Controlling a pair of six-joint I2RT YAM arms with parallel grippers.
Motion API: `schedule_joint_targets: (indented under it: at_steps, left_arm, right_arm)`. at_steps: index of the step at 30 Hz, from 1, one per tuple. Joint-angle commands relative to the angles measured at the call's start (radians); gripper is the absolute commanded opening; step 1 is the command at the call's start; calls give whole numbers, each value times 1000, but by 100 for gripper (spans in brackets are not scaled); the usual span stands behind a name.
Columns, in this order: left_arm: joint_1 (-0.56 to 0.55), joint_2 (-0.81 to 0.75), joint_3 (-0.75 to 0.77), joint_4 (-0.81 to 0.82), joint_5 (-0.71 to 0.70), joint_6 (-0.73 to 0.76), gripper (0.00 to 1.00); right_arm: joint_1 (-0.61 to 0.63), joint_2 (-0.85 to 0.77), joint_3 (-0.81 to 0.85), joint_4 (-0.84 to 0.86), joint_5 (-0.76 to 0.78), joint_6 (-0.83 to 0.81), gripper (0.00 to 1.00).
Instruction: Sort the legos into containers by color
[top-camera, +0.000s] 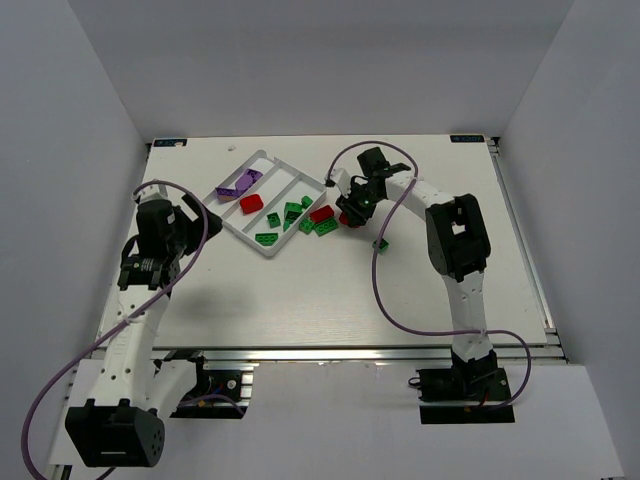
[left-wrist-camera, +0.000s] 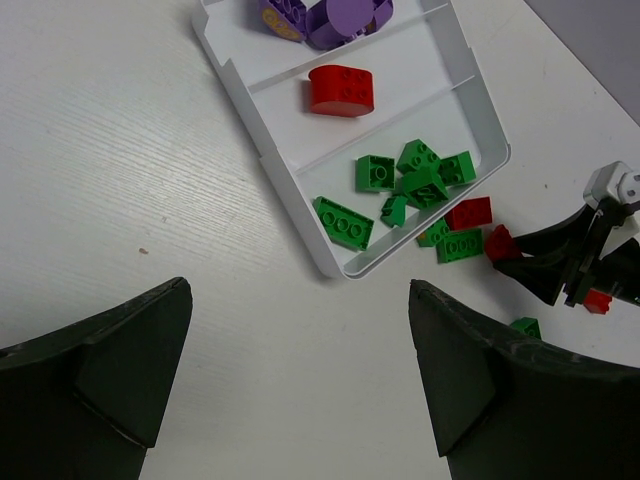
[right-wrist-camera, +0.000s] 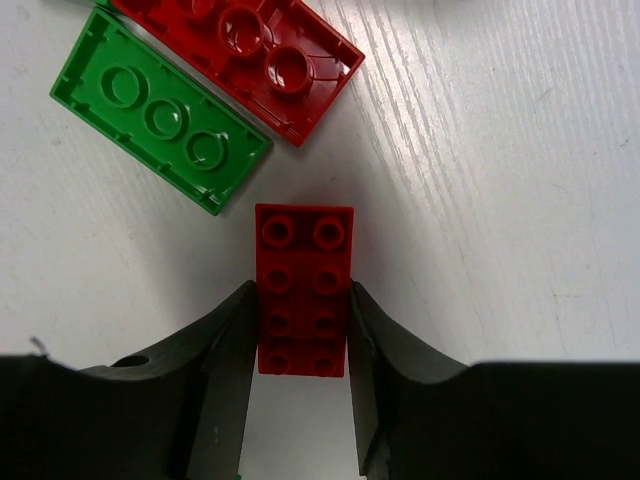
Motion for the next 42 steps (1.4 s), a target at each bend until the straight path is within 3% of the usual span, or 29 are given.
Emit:
schedule_joint_targets:
  at_steps: [1,8,12,17,24,28,34,35,36,38,39,42]
  left_arm:
    - [-1,-30,19,-7,15,-10,98]
    - [-1,-41,37,-10,45,2,98]
    - [-1,-54,28,-10,47,8,98]
    - [-1,-79,-2,4,51,-15,98]
    - [-1,-125,-47,-17,56,-29,98]
    - [-1,-136,-67,-20,62,-32,98]
    - [-1,-117,-67,-16,81,-23,98]
    - [1,-114,-64,-16,82,-21,98]
    - [-1,-105,-62,-11,85,-19,98]
    - [1,-99,-56,-7,97,-16,98]
    - [-1,-91,-56,0,102,-16,98]
    - [-1,-82,-49,9,117,-13,98]
  right_arm:
    - [1,-77,14,-9,-40,-15,4]
    - [63,-171,64,157,-183,107,0]
    - [90,-96,136,362,-264,360,0]
    - [152,71,316,532,-117,465,0]
    - [215,188,336,841,19,525,0]
    - [225,280,434,866,121,563,0]
    - [225,338,445,918,169,599,0]
    - [224,338,430,916,173,605,2]
    - [224,334,416,921,176,605,12]
    - [224,329,373,941,173,602,22]
    - [224,326,367,945,167,602,35]
    - [224,331,368,949,143,594,50]
